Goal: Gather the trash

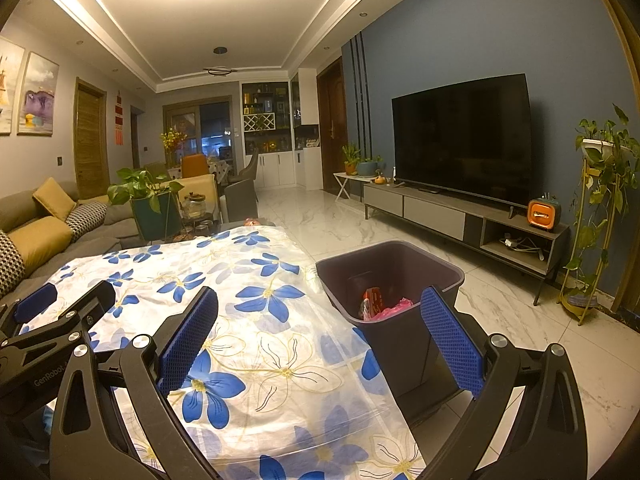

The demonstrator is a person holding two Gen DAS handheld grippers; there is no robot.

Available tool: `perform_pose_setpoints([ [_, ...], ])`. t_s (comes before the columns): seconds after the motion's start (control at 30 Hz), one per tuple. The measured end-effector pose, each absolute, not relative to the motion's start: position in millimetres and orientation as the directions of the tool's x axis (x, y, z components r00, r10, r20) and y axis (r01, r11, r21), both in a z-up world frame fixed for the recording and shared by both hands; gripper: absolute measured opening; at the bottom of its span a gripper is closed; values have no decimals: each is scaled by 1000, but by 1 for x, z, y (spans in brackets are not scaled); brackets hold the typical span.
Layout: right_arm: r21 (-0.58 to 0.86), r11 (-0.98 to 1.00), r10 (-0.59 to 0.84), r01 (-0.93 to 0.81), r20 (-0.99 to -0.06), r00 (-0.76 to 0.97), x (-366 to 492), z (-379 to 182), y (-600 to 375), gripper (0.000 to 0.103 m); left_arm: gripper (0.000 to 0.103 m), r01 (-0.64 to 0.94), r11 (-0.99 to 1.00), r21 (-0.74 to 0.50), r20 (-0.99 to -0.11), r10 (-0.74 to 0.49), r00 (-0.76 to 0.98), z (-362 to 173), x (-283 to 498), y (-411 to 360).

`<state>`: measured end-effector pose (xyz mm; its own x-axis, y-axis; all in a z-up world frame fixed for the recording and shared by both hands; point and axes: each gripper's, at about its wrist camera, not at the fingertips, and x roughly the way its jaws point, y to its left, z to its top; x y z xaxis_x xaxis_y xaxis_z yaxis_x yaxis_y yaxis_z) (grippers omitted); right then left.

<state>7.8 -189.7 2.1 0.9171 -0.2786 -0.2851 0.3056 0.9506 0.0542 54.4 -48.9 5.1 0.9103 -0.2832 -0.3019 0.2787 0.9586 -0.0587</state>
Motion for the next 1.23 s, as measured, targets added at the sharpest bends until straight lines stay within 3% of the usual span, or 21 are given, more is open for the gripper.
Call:
perform_pose_setpoints([
  [0.4,54,953,-271,298,-286,919,9,1,-185,97,97,274,960,-55,-301,-278,912,5,53,-46],
  [0.53,53,953,-272,299,-285,919,9,1,-185,97,84,271,962,-35,-309,-268,912,4,53,-48],
  [0.63,53,953,-272,299,-286,919,10,1,-185,97,82,278,960,-35,-312,-275,909,4,52,-50],
  [0.9,53,953,-272,298,-286,919,9,1,-185,97,82,269,963,-14,-308,-260,915,3,53,-56],
  [1.1,53,953,-271,298,-285,919,9,1,-185,97,95,260,965,-11,-302,-251,919,3,53,-57],
  [1.23,56,953,-271,298,-287,919,10,1,-185,97,96,263,965,-23,-297,-258,919,4,53,-56],
])
